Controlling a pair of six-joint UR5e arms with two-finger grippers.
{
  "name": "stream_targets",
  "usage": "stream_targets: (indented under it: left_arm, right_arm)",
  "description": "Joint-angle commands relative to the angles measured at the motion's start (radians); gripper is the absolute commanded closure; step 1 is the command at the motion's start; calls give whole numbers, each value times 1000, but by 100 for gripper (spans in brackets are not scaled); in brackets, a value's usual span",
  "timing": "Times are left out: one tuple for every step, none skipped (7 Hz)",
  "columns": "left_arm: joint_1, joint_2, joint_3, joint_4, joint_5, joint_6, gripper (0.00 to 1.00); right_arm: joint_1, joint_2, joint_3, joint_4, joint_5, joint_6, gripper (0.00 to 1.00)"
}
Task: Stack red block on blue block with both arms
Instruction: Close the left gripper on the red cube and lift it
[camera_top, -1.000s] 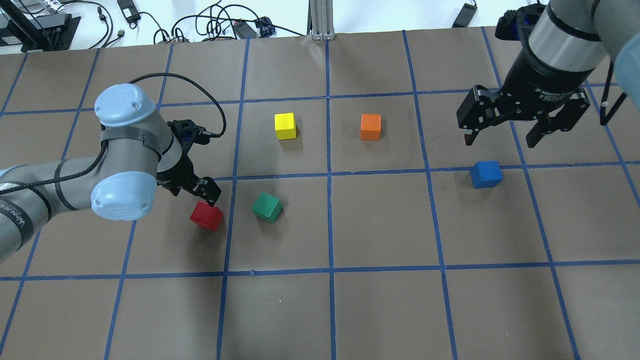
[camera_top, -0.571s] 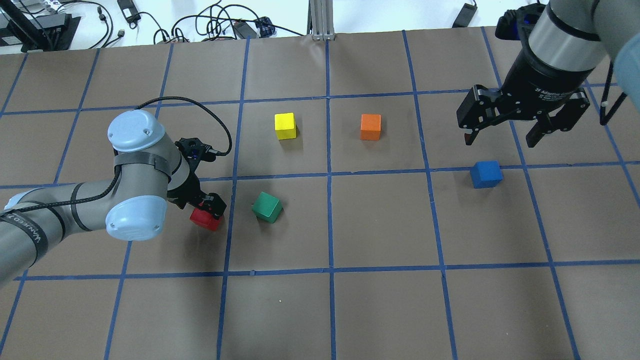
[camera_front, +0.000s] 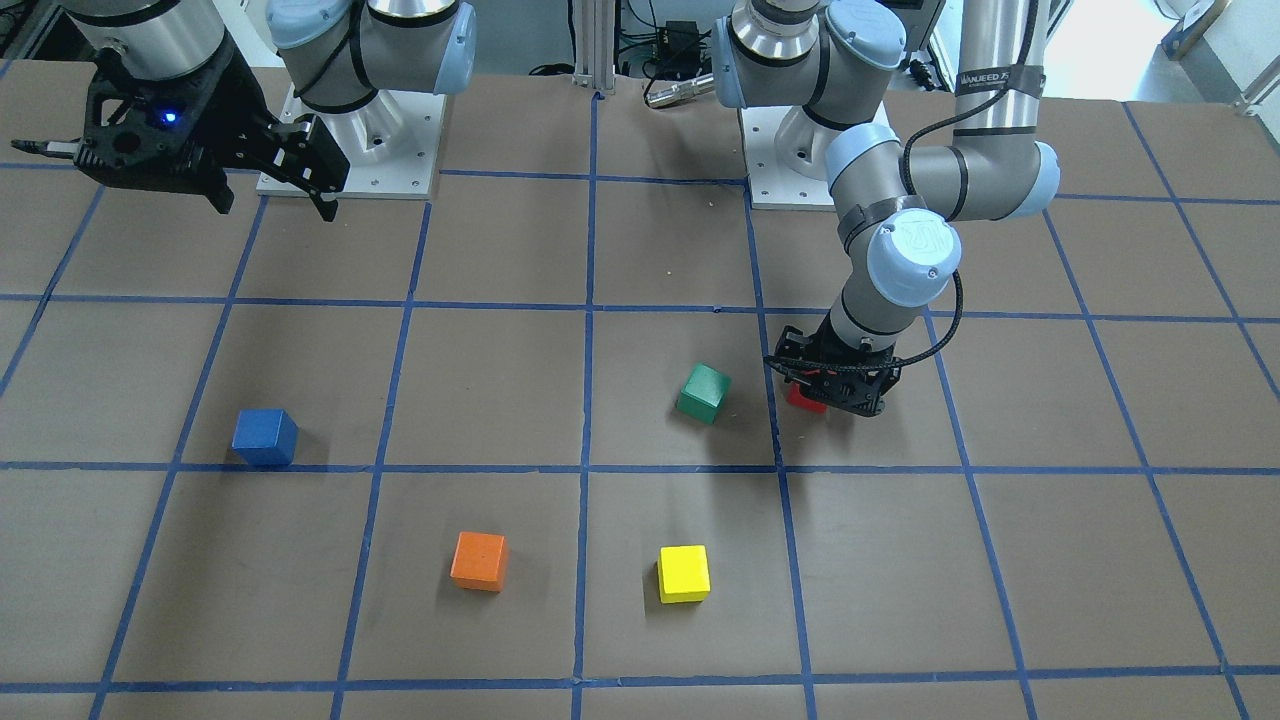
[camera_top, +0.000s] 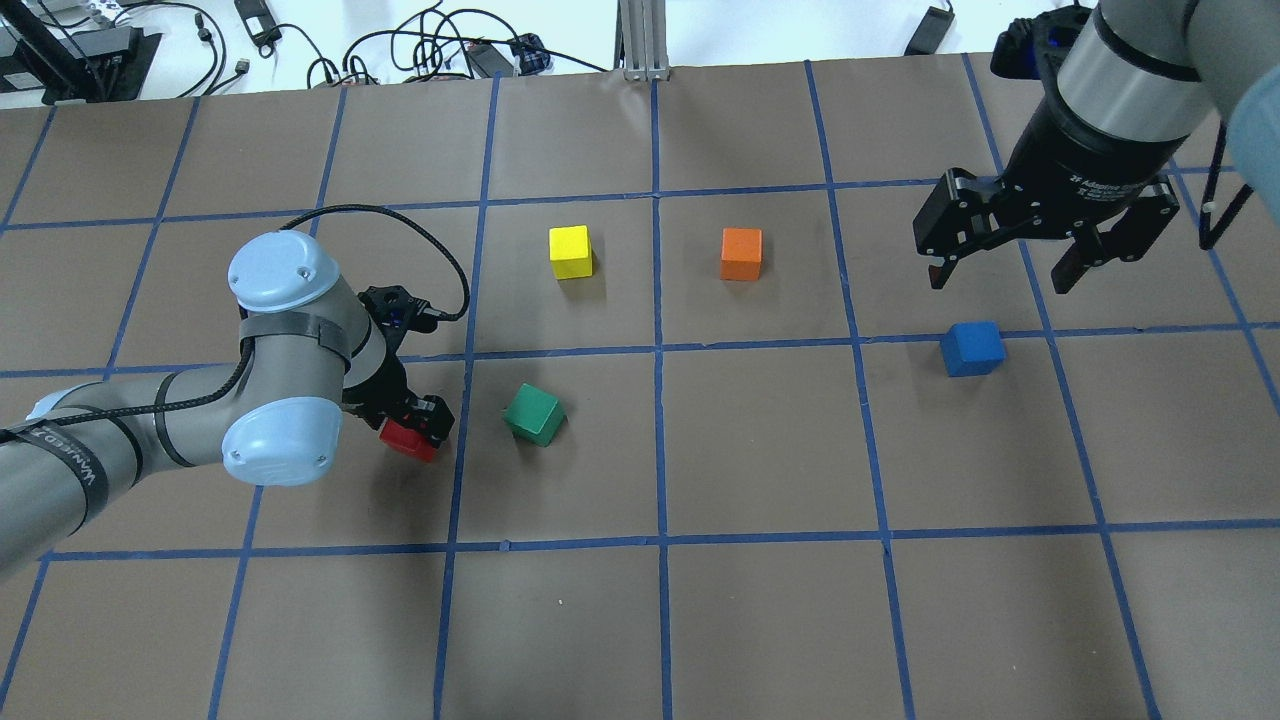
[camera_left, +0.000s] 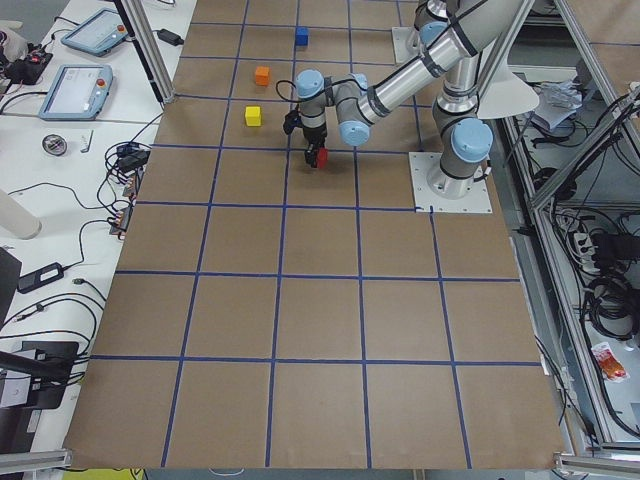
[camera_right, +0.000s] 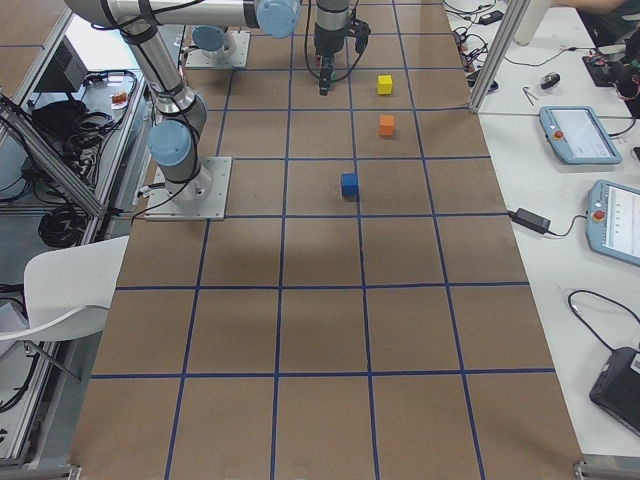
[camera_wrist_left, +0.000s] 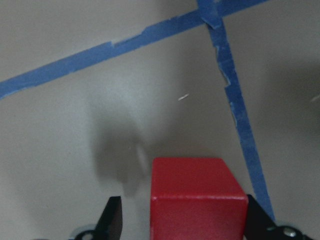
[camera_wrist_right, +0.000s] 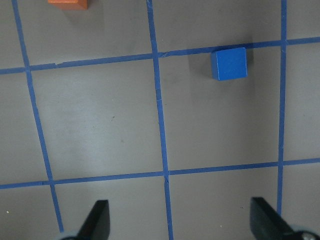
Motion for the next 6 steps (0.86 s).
stream_targets:
  left_arm:
    - [-1,5,7,-3,0,-1,93]
    - [-7,24,19,-9,0,-13,100]
    - [-11,34,62,-15,3,-69,100]
    - [-40,15,134,-59,-28,-149,100]
    - [-112,-4,213,-101,-61,-280,100]
    - [-190,-48,320,-156,-66,-409,100]
  right_arm:
    - [2,0,2,-1,-1,1,0]
    - [2,-1,2,0,-1,4,0]
    - [2,-1,0,2,-1,7,0]
    - [2,-1,0,0,-1,7,0]
    - [1,-1,0,0,-1,7,0]
    - [2,-1,0,0,-1,7,0]
